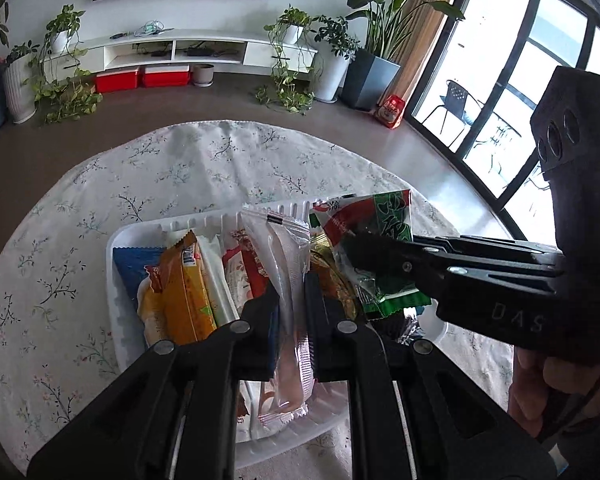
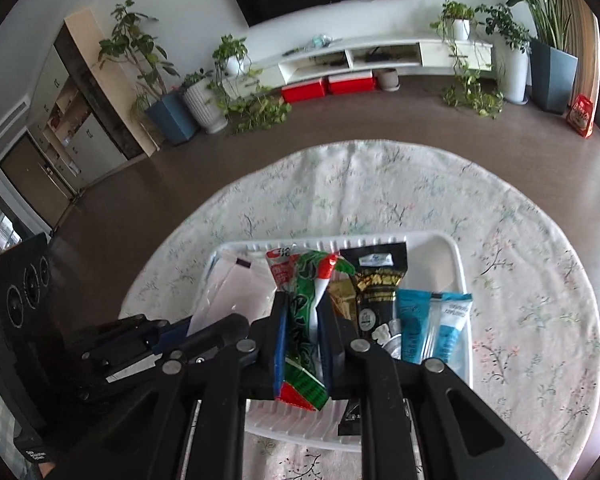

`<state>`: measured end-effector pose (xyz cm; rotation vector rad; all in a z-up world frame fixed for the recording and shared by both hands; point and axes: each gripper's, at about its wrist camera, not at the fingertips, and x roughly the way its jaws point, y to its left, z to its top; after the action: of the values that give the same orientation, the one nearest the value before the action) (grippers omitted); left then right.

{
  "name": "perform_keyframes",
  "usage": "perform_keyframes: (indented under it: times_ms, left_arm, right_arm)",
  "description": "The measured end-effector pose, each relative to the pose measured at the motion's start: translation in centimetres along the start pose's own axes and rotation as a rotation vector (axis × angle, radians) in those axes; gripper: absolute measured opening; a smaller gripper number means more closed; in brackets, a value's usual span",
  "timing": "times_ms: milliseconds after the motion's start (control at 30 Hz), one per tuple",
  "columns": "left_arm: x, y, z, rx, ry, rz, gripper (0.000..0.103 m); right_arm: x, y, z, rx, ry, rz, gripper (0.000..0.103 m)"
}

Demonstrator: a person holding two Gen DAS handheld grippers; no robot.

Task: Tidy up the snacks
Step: 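Lower the white and green packets into the tray and open both grippers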

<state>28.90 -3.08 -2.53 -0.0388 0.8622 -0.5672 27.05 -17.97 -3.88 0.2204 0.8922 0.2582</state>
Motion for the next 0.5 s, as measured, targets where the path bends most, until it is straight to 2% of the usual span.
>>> perform_keyframes:
  times_ms: [400,500]
  left_arm:
    - [3.8,1.9,-0.5,-0.047,0.026,0.031,0.011]
    - [4.1,2.1,-0.6,-0.052,0.027,0.04,0.014]
  right_arm:
    - [4.0,-0.8,-1.7,-0.016,0.063,-0.024,0.019]
    - [4.5,-0.9,-1.9,-0.018,0.071,-0.029,0.02]
